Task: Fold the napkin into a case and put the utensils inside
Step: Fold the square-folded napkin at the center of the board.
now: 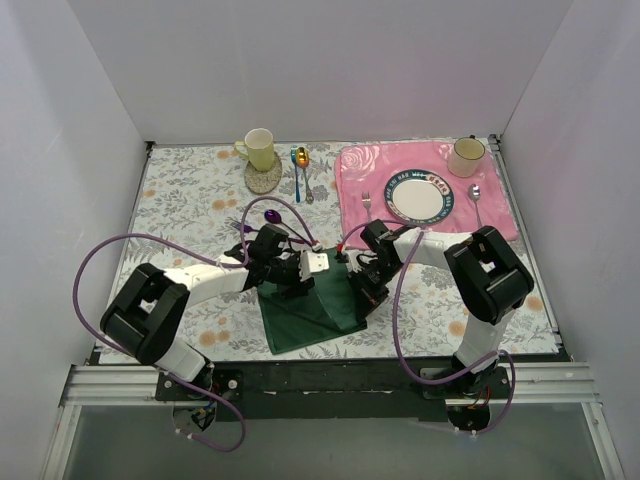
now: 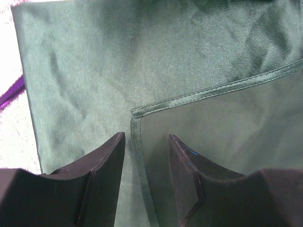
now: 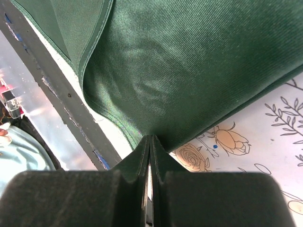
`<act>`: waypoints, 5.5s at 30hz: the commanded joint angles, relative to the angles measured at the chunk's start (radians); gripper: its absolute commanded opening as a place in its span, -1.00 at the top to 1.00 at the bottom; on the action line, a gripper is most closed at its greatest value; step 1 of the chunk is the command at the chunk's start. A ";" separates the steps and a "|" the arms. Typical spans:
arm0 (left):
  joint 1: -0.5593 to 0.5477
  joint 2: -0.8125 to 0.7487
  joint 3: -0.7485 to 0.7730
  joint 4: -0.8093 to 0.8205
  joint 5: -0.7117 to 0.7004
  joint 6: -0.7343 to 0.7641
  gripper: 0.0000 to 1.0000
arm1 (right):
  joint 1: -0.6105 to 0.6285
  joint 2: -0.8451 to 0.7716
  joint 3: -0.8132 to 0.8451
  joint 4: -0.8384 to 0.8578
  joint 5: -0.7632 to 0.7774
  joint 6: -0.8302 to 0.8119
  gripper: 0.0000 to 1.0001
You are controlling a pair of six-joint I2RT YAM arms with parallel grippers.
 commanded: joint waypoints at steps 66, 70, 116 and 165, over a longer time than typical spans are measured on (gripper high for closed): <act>-0.006 0.152 0.175 0.233 0.055 0.031 0.96 | -0.136 -0.163 -0.001 0.031 -0.156 0.043 0.81; -0.006 0.178 0.186 0.249 0.050 0.032 0.95 | -0.135 -0.156 -0.008 0.060 -0.184 0.070 0.81; -0.006 0.268 0.241 0.298 0.079 0.072 0.81 | -0.106 -0.085 -0.085 0.134 -0.193 0.113 0.81; 0.408 0.021 0.141 -0.295 0.297 -0.321 0.33 | -0.095 -0.048 -0.102 0.137 -0.139 0.109 0.86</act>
